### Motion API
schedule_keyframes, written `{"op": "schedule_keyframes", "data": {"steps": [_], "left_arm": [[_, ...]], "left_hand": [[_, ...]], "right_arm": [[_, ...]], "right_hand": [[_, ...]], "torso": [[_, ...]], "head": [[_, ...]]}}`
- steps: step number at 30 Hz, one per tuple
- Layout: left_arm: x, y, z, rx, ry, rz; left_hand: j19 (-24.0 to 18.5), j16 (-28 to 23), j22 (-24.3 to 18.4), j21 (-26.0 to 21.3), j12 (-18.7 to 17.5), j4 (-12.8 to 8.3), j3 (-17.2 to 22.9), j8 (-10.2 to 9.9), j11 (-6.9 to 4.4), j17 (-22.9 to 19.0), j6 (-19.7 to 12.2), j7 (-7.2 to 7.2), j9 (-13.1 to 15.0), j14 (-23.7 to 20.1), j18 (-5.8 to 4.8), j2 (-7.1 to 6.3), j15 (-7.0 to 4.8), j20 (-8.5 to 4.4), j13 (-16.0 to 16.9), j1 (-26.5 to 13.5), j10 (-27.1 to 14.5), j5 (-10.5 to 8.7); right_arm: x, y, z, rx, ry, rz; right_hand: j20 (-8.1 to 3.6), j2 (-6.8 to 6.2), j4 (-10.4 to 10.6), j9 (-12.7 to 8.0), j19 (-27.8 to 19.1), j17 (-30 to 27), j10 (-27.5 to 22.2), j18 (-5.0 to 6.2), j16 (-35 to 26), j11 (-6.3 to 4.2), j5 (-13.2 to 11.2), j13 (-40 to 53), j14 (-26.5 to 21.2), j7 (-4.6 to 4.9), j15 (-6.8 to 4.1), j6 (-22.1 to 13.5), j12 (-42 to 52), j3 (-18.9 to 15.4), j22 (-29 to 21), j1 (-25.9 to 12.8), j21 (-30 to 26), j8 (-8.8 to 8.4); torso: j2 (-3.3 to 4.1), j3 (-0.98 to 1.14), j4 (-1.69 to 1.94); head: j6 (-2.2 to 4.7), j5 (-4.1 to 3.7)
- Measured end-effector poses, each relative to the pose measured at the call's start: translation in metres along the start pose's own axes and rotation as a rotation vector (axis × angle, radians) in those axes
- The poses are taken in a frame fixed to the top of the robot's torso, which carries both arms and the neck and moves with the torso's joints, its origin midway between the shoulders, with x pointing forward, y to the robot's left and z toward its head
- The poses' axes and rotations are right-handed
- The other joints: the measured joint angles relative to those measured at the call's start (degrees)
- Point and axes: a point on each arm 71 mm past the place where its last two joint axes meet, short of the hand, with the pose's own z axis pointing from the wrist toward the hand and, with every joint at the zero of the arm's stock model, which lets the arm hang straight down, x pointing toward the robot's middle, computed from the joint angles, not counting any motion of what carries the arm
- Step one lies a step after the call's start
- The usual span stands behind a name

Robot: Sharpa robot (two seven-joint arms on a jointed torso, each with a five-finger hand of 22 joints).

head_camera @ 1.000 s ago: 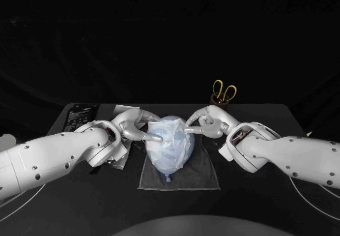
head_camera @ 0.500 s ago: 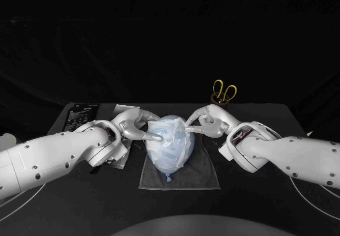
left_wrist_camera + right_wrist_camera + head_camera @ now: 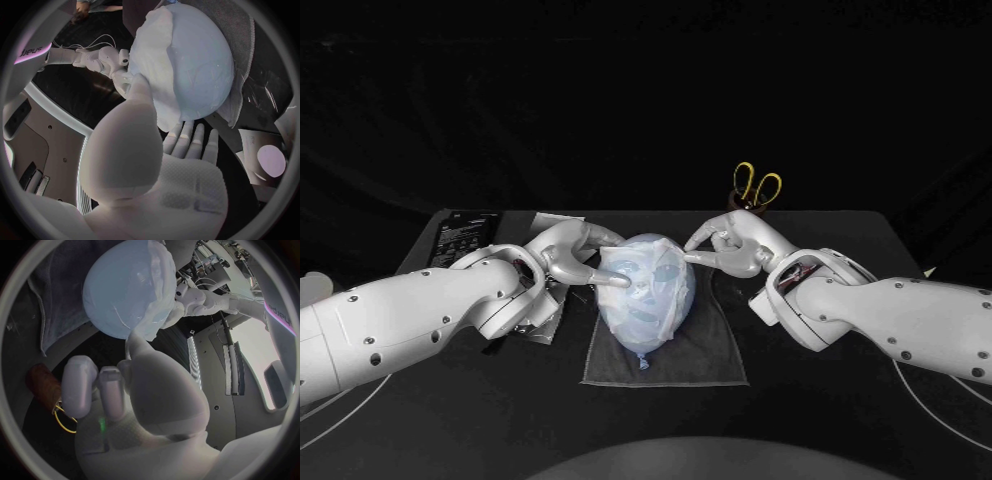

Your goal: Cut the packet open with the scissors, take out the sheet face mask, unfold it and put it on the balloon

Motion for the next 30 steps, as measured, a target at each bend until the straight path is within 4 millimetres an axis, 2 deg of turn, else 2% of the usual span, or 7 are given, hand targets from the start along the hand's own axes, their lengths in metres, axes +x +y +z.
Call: {"op": "schedule_keyframes", "data": {"steps": [2, 6, 7, 12, 19, 23, 30], "left_arm": [[0.0, 0.0, 0.0, 0.0, 0.0, 0.0], [0.0, 0.0, 0.0, 0.0, -0.001, 0.0], [0.0, 0.0, 0.0, -0.001, -0.001, 0.0], [-0.001, 0.0, 0.0, -0.001, -0.001, 0.0], [0.0, 0.0, -0.001, -0.001, -0.001, -0.001], [0.0, 0.0, -0.001, -0.001, -0.001, -0.002], [0.0, 0.0, -0.001, -0.001, -0.001, -0.002]], "left_hand": [[0.0, 0.0, 0.0, 0.0, 0.0, 0.0, 0.0, 0.0, 0.0, 0.0, 0.0, 0.0, 0.0, 0.0, 0.0, 0.0, 0.0, 0.0, 0.0, 0.0, 0.0, 0.0], [0.0, 0.0, 0.0, 0.0, 0.0, 0.0, 0.0, 0.0, 0.0, 0.0, 0.0, 0.0, 0.0, 0.0, 0.0, 0.0, 0.0, 0.0, 0.0, 0.0, 0.0, 0.0], [0.0, 0.0, 0.0, 0.0, 0.0, 0.0, 0.0, 0.0, 0.0, 0.0, 0.0, 0.0, 0.0, 0.0, 0.0, 0.0, 0.0, 0.0, 0.0, 0.0, 0.0, 0.0], [0.0, 0.0, 0.0, 0.0, 0.0, 0.0, 0.0, 0.0, 0.0, 0.0, 0.0, 0.0, 0.0, 0.0, 0.0, 0.0, 0.0, 0.0, 0.0, 0.0, 0.0, 0.0], [0.0, 0.0, 0.0, 0.0, 0.0, 0.0, 0.0, 0.0, 0.0, 0.0, -0.1, -0.09, 0.0, 0.0, 0.0, 0.0, 0.0, 0.0, 0.0, 0.0, 0.0, 0.0], [0.0, -0.2, 0.0, 0.0, -0.3, 0.0, 0.0, 0.0, 0.0, 0.0, -0.1, -0.09, 0.0, 0.0, 0.0, 0.0, 0.0, 0.0, 0.0, 0.0, 0.0, 0.0], [0.0, -0.3, -0.1, 0.0, -0.5, -0.2, 0.2, 0.0, -0.01, 0.0, -0.1, -0.1, 0.0, 0.0, 0.0, -0.01, 0.0, 0.0, 0.0, 0.0, 0.0, 0.0]], "right_arm": [[-0.001, -0.001, -0.001, 0.006, -0.002, 0.005], [-0.003, -0.003, -0.002, 0.018, -0.004, 0.013], [-0.003, -0.004, -0.003, 0.02, -0.004, 0.015], [-0.004, -0.006, -0.003, 0.029, -0.005, 0.02], [-0.006, -0.008, -0.003, 0.04, -0.013, 0.013], [-0.007, -0.004, -0.003, 0.02, -0.029, 0.008], [-0.008, 0.023, 0.0, -0.114, -0.058, -0.012]], "right_hand": [[-0.06, 0.04, -0.9, 0.2, -0.1, 0.0, 0.0, -0.03, 0.0, 0.0, 0.0, -0.3, 0.0, 0.05, 0.0, -0.6, 0.2, 4.9, 0.0, 0.0, 0.3, 0.97], [-0.07, 0.23, -1.6, 0.3, -0.1, 0.0, 0.3, -0.27, 0.0, -0.26, -0.1, -0.5, 0.1, 0.01, -0.11, -0.9, 0.4, 9.0, 0.0, -0.5, 0.3, 1.7], [-0.07, -0.85, -2.6, 0.4, -0.1, 0.0, 1.2, -0.32, 0.0, -1.22, -0.2, -0.7, 0.3, -0.16, -0.68, -1.3, 0.2, 13.2, 0.0, -2.6, 0.3, 2.18], [-0.07, -3.19, -4.2, 1.1, -0.1, 0.0, 7.0, -0.33, 0.0, -3.51, -0.3, -0.2, 0.5, -0.18, -1.55, -1.5, 0.0, 19.2, 0.0, -6.9, 0.6, 3.37], [-0.08, -4.39, -5.6, 1.4, -0.1, 0.0, 9.8, -0.35, 0.0, -4.09, -0.3, -0.3, 0.6, -0.28, -1.42, -1.6, -0.3, 22.7, 0.0, -9.7, 0.8, 4.02], [-0.07, -5.32, -6.3, 1.5, -0.1, 0.0, 9.8, -0.35, 0.0, -4.07, -0.3, -0.3, 0.7, 0.56, -1.27, -3.1, -1.7, 23.7, 0.0, -11.0, 0.4, 4.22], [0.57, -7.65, -6.2, -0.2, -0.1, 0.0, 9.2, -0.36, 0.0, -2.43, -0.2, -0.3, 0.7, 2.13, -0.04, -5.6, -2.2, 23.2, 0.0, -14.3, 0.1, 0.99]], "torso": [[0.0, 0.0, 0.0], [-0.01, 0.0, 0.0], [-0.01, 0.0, 0.0], [-0.02, 0.0, -0.02], [-0.02, -0.02, -0.02], [-0.02, -0.03, -0.02], [-0.03, 0.0, -0.02]], "head": [[0.0, 0.0], [0.0, -0.01], [0.0, -0.01], [-0.01, -0.01], [0.07, -0.05], [0.21, 0.11], [0.37, 0.37]]}}
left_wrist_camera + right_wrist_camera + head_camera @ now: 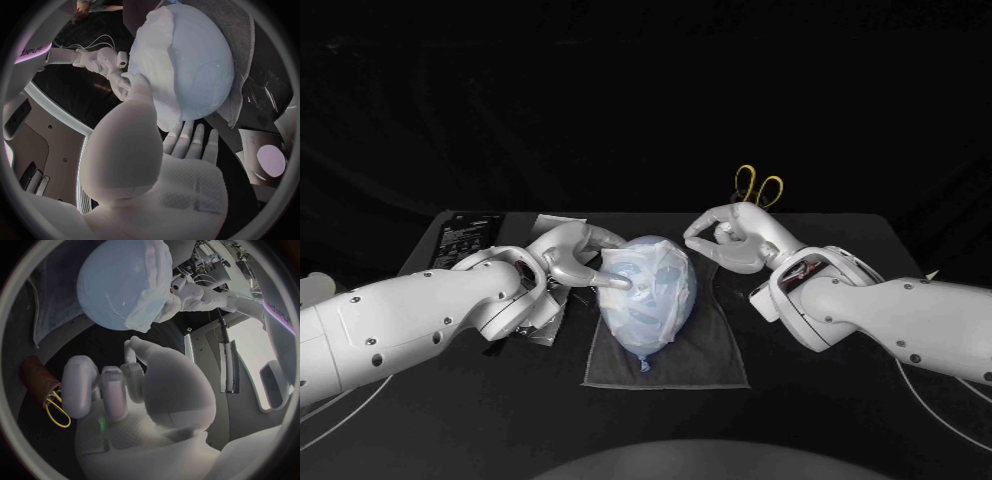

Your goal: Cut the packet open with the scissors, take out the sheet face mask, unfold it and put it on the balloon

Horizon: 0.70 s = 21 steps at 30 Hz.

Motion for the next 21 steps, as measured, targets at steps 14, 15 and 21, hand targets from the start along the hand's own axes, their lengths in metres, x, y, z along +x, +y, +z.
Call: {"op": "schedule_keyframes", "data": {"steps": [14, 15, 21], "left_arm": [[0.001, -0.001, 0.0, 0.001, 0.001, -0.002], [0.001, -0.001, 0.0, 0.001, 0.001, -0.003], [0.001, -0.001, 0.0, 0.003, 0.002, -0.004]], "left_hand": [[0.0, 0.0, 0.0, 0.0, 0.0, 0.0, 0.0, -0.1, 0.0, 0.0, 0.0, -0.01, 0.0, 0.0, 0.0, -0.02, 0.0, 0.0, 0.0, 0.0, 0.0, 0.0], [0.0, 0.0, 0.0, 0.0, 0.0, 0.0, 0.0, -0.1, 0.0, 0.0, 0.0, -0.01, 0.0, 0.0, 0.0, -0.02, 0.0, 0.0, 0.0, 0.0, 0.0, 0.0], [0.0, 0.0, 0.0, 0.0, 0.0, 0.0, 0.0, 0.0, -0.01, 0.0, 0.0, -0.01, 0.0, 0.0, 0.0, -0.02, 0.0, 0.0, 0.0, 0.0, 0.0, 0.0]], "right_arm": [[0.016, 0.043, 0.02, -0.256, 0.05, -0.14], [0.018, 0.044, 0.021, -0.263, 0.058, -0.151], [0.026, 0.046, 0.028, -0.272, 0.101, -0.216]], "right_hand": [[0.32, -0.95, -0.5, -0.5, -0.1, 0.0, -0.2, -0.01, -0.1, 0.2, 0.0, 0.1, 0.0, 0.22, 0.4, 0.2, -0.1, -0.1, 0.0, -0.2, 0.0, -1.0], [0.41, -1.16, -0.5, -0.6, 0.0, 0.0, -0.2, -0.01, -0.1, 0.2, 0.0, 0.1, 0.0, 0.22, 0.4, 0.2, -0.1, -0.1, 0.0, -0.5, 0.0, -1.23], [0.42, -1.92, -0.2, -1.0, 0.0, 0.0, -0.1, -0.01, 0.0, 0.3, 0.0, 0.1, 0.0, 0.33, 0.4, 0.3, -0.1, -0.4, 0.0, -1.2, 0.0, -1.9]], "torso": [[0.1, 0.0, 0.04], [0.1, 0.0, 0.05], [0.08, -0.04, 0.07]], "head": [[0.09, 0.32], [0.06, 0.33], [0.03, 0.38]]}}
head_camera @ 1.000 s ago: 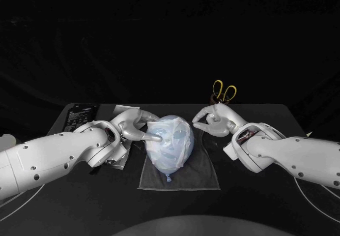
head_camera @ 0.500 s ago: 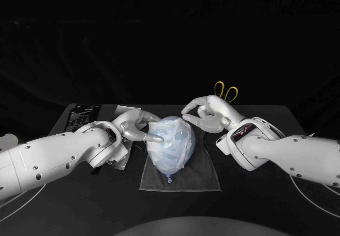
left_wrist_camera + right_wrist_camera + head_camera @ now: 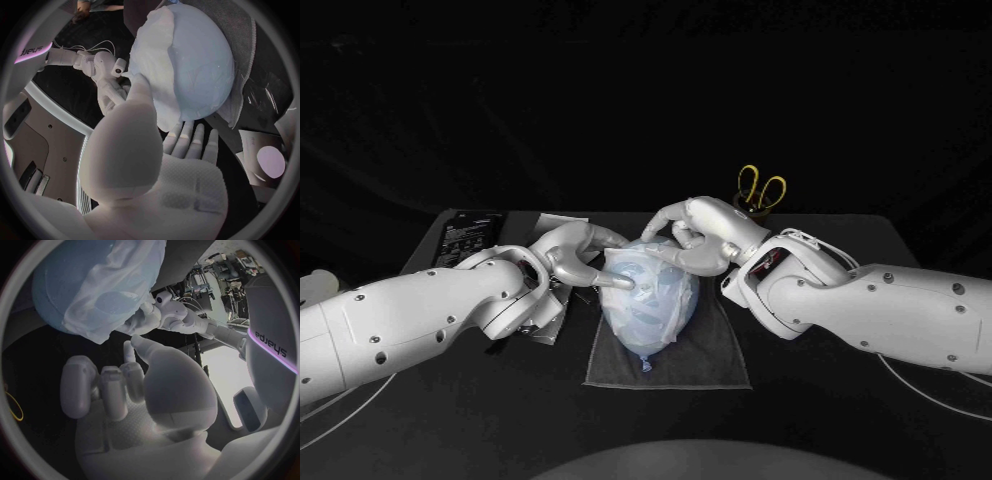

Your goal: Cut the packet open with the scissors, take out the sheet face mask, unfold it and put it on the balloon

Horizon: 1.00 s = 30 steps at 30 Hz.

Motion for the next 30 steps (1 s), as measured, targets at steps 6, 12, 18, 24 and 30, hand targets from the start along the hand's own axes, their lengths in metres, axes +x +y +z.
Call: {"op": "schedule_keyframes", "data": {"steps": [6, 12, 18, 24, 30], "left_arm": [[0.0, 0.0, 0.0, 0.001, 0.001, -0.001], [0.0, 0.0, 0.0, 0.001, 0.001, -0.001], [0.0, 0.0, 0.0, 0.001, 0.001, -0.002], [0.001, 0.0, 0.0, 0.001, 0.001, -0.002], [0.001, -0.001, 0.0, 0.0, 0.001, -0.002]], "left_hand": [[0.0, 0.0, 0.0, 0.0, 0.0, 0.0, 0.0, 0.0, 0.0, -0.1, 0.0, 0.0, 0.0, 0.0, 0.0, 0.0, 0.0, 0.0, 0.0, 0.0, 0.0, 0.0], [0.0, 0.0, 0.0, 0.0, 0.0, 0.0, 0.0, 0.0, 0.0, -0.1, 0.0, -0.01, -0.1, 0.0, 0.0, 0.0, 0.0, 0.0, 0.0, 0.0, 0.0, 0.0], [0.0, 0.0, 0.0, 0.0, 0.0, 0.0, 0.0, 0.0, 0.0, -0.1, 0.0, -0.01, -0.1, 0.0, 0.0, 0.0, 0.0, 0.0, 0.0, 0.0, 0.0, 0.0], [0.0, 0.0, 0.0, 0.0, 0.0, 0.0, 0.0, 0.0, 0.0, 0.0, 0.1, 0.06, 0.0, 0.0, 0.0, 0.0, 0.0, 0.0, 0.0, 0.0, 0.0, 0.0], [0.0, 0.0, 0.0, 0.0, 0.0, 0.0, 0.0, 0.0, 0.0, 0.0, 0.1, 0.14, 0.0, 0.0, 0.0, 0.0, 0.0, 0.0, 0.0, 0.0, 0.0, 0.0]], "right_arm": [[0.004, -0.002, 0.003, 0.024, 0.035, -0.037], [0.006, -0.006, 0.004, 0.06, 0.062, -0.066], [0.006, -0.008, 0.004, 0.085, 0.073, -0.085], [0.006, -0.009, 0.005, 0.104, 0.08, -0.097], [0.007, -0.011, 0.005, 0.117, 0.086, -0.104]], "right_hand": [[0.0, -0.76, 0.3, -0.3, 0.0, 0.0, 0.1, 0.0, 0.0, 0.11, 0.0, 0.0, -0.2, 0.09, 0.2, 0.1, -0.1, -0.6, 0.0, -0.8, 0.0, -0.63], [0.41, -1.66, 1.0, -0.8, 0.0, 0.0, -0.3, -0.01, 0.0, 0.53, 0.0, 0.0, 0.0, 0.51, 0.41, -0.3, -0.1, -1.3, 0.0, -1.7, 0.0, -1.76], [0.42, -1.63, 1.3, -1.0, 0.0, 0.0, -0.1, -0.01, 0.0, 0.73, 0.0, 0.0, -0.2, 0.55, 0.62, -0.4, -0.1, -1.6, 0.0, -1.7, 0.5, -1.98], [0.47, -1.35, 1.6, -1.0, -0.1, 0.0, -0.1, -0.01, 0.0, 0.73, 0.0, 0.0, -0.2, 0.75, 0.62, -0.2, -0.2, -1.9, 0.0, -2.0, 0.7, -1.98], [0.51, -0.58, 2.0, -1.1, -0.1, 0.0, -0.1, -0.01, -0.2, 0.71, 0.0, 0.0, -0.2, 0.25, 0.62, 1.2, 0.1, -1.4, 0.0, -2.7, 1.1, -1.99]], "torso": [[-0.01, -0.02, -0.01], [-0.03, -0.01, -0.03], [-0.04, 0.04, -0.05], [-0.04, 0.04, -0.05], [-0.04, 0.03, -0.06]], "head": [[-0.1, 0.1], [-0.2, 0.13], [-0.24, 0.13], [-0.21, 0.06], [-0.2, 0.01]]}}
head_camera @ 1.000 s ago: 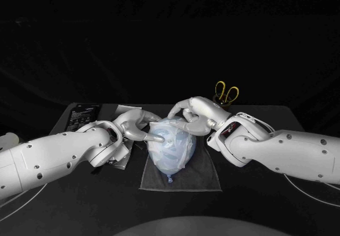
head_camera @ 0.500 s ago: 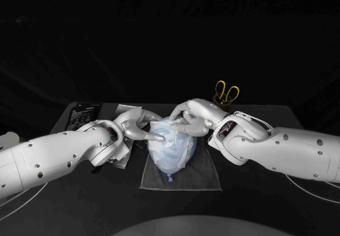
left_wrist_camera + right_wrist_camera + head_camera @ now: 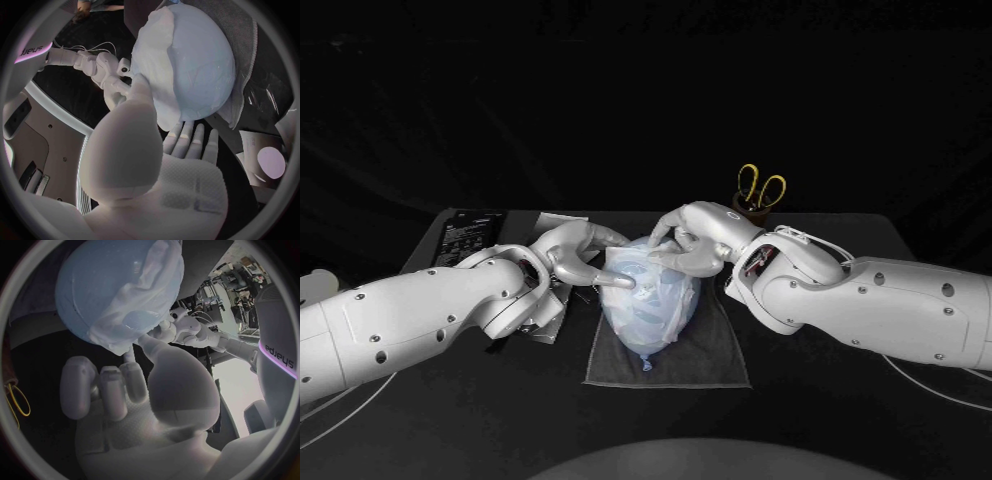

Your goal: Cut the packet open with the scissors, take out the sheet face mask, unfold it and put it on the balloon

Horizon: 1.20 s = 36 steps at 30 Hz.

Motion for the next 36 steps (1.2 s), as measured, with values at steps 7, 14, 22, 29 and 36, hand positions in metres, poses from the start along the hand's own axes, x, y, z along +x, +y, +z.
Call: {"op": "schedule_keyframes", "data": {"steps": [7, 14, 22, 29, 36], "left_arm": [[0.0008, -0.0006, -0.0001, 0.001, 0.002, -0.001], [0.001, -0.0008, 0.0, 0.002, 0.002, -0.002], [0.0011, -0.0011, 0.0, 0.002, 0.003, -0.002], [0.0013, -0.0015, 0.0001, 0.003, 0.003, -0.004], [0.0019, -0.0022, 0.0, 0.004, 0.004, -0.007]], "left_hand": [[0.0, -0.3, -0.1, 0.0, 0.0, 0.0, 0.0, 0.0, 0.02, 0.0, 0.0, 0.0, 0.0, 0.0, 0.0, 0.0, 0.0, 0.0, 0.0, 0.0, 0.0, 0.0], [0.0, -0.3, -0.1, 0.0, 0.0, 0.0, 0.0, 0.0, 0.21, 0.0, 0.0, 0.0, 0.0, 0.0, 0.0, 0.0, 0.0, 0.0, 0.0, 0.0, 0.2, 0.0], [0.0, -0.3, -0.1, 0.0, 0.0, 0.0, 0.0, 0.0, 0.21, 0.0, 0.0, -0.01, 0.0, 0.0, 0.0, 0.0, 0.0, 0.0, 0.0, 0.0, 0.2, 0.0], [0.0, -0.3, -0.1, 0.0, -0.3, 0.0, 0.0, -0.1, 0.21, 0.0, 0.0, -0.01, -0.1, 0.0, 0.0, 0.0, 0.0, 0.0, 0.0, 0.0, 0.2, 0.0], [0.0, -0.3, -0.1, 0.0, -0.3, 0.0, 0.0, -0.2, 0.21, 0.0, 0.0, -0.01, -0.1, 0.0, 0.0, 0.0, 0.0, 0.0, 0.0, 0.0, 0.2, 0.0]], "right_arm": [[0.0001, -0.0006, 0.0007, 0.006, 0.003, -0.002], [0.0003, -0.0002, 0.0013, 0.003, 0.001, -0.001], [-0.0006, 0.0003, 0.0023, 0.0, -0.017, -0.001], [-0.0026, 0.0006, 0.0041, -0.007, -0.056, -0.011], [-0.0054, -0.0017, 0.0059, -0.005, -0.102, -0.029]], "right_hand": [[0.0, 4.04, 0.1, 0.6, 0.0, 0.0, 0.9, 0.0, 0.2, -0.92, 0.0, 0.0, 0.2, -1.36, -0.26, 2.4, 0.9, 1.9, 0.0, 2.3, 1.2, 0.9], [-0.39, 4.9, -1.1, 1.1, 0.1, 0.1, 0.9, 0.01, 0.2, -1.49, 0.0, -0.1, 0.2, -2.06, -0.88, 3.1, 1.9, 3.1, 0.0, 3.1, 2.1, 2.08], [-1.07, 3.65, -3.5, 1.8, 0.2, 0.0, 0.9, 0.0, 0.2, -2.37, -0.3, 0.0, 0.2, -2.72, -1.7, 3.7, 3.3, 3.8, 0.0, 4.5, 3.5, 4.31], [-1.28, 3.83, -4.5, 3.1, 0.0, 0.0, 0.9, -0.68, 0.0, -2.38, -0.4, 0.0, 0.2, -2.94, -1.7, 3.9, 5.3, 4.7, 0.0, 4.9, 5.2, 5.83], [-1.49, 3.58, -4.9, 3.9, 0.2, 0.0, 0.9, -0.69, 0.2, -2.6, -0.4, 0.0, 0.2, -3.12, -2.09, 4.3, 6.1, 5.0, 0.0, 5.2, 6.1, 6.9]], "torso": [[-0.01, -0.01, 0.03], [-0.01, -0.01, 0.02], [-0.01, 0.0, 0.01], [-0.01, 0.0, 0.02], [0.03, 0.01, 0.03]], "head": [[-0.05, -0.01], [-0.09, -0.03], [-0.12, -0.08], [-0.13, -0.15], [-0.18, -0.21]]}}
